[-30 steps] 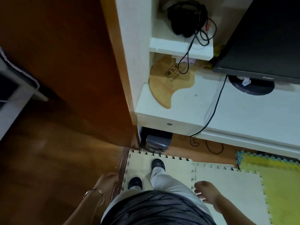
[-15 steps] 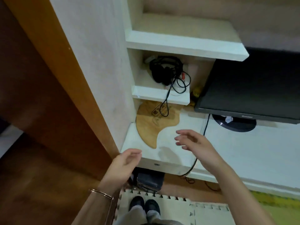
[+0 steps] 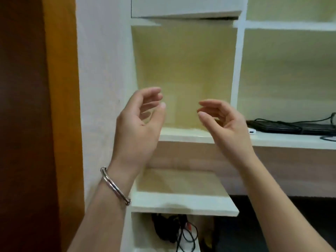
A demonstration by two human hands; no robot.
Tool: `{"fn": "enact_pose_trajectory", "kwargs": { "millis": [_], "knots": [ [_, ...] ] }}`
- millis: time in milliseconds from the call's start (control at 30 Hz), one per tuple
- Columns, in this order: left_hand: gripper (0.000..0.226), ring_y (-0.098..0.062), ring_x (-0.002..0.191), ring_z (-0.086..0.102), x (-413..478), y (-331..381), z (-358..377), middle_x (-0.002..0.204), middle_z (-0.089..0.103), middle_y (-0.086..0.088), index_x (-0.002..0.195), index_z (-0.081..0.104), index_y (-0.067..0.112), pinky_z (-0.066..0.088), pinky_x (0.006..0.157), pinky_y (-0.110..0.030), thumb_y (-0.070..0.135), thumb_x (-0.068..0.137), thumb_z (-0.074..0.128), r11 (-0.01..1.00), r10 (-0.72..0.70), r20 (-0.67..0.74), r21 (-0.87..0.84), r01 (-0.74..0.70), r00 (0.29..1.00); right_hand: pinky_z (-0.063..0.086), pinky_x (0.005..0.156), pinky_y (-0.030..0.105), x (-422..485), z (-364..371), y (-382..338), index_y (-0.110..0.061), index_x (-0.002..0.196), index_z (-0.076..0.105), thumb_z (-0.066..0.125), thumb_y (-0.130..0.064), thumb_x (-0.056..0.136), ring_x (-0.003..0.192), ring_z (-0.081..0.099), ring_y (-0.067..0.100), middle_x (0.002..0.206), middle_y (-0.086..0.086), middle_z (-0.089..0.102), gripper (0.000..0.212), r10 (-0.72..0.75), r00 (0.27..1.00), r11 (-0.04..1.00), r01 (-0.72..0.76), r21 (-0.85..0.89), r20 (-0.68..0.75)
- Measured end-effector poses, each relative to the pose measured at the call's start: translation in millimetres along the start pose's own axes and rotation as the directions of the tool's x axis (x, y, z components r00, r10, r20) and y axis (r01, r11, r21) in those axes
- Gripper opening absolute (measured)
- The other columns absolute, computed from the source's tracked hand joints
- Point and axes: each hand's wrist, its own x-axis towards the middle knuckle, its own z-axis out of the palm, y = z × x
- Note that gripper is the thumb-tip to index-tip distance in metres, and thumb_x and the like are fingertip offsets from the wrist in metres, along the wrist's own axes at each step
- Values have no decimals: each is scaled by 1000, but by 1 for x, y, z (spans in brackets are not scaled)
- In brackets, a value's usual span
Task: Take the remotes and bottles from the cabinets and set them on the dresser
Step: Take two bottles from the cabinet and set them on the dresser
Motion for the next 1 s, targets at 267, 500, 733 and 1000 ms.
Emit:
{"fn": "enact_pose_trajectory", "kwargs": {
  "millis": [267,500,733,1000],
  "knots": [
    [30,-12,108,54,109,24,20,110,58,5,114,56,17,41,95,-21,12,85,58,978,173,-149,145,-152,974,48,92,31,126,-8,-55,-10,109,62,61,-7,83,97,60,15,98,0,62,27,-312,922,942,268,-203,-231],
    [49,-21,128,41,188,32,64,135,46,-6,132,45,13,24,96,-12,12,84,55,850,282,82,442,-288,956,28,112,30,207,-40,-73,-9,135,42,58,-11,81,132,38,21,139,8,45,56,-310,869,916,163,-367,-386],
    [65,-21,144,11,226,22,92,155,20,-2,143,28,21,12,117,-33,21,84,53,659,253,264,657,-366,931,45,73,25,233,-50,-63,-16,140,34,54,-14,81,86,57,13,101,-6,56,62,-61,952,995,32,-98,-299],
    [70,-21,146,2,223,23,98,158,9,2,146,18,28,10,117,-36,28,85,52,562,291,254,735,-380,922,36,82,26,226,-56,-75,-12,136,40,51,-12,86,96,50,14,114,3,53,51,26,956,985,25,172,-291]
  ]
}}
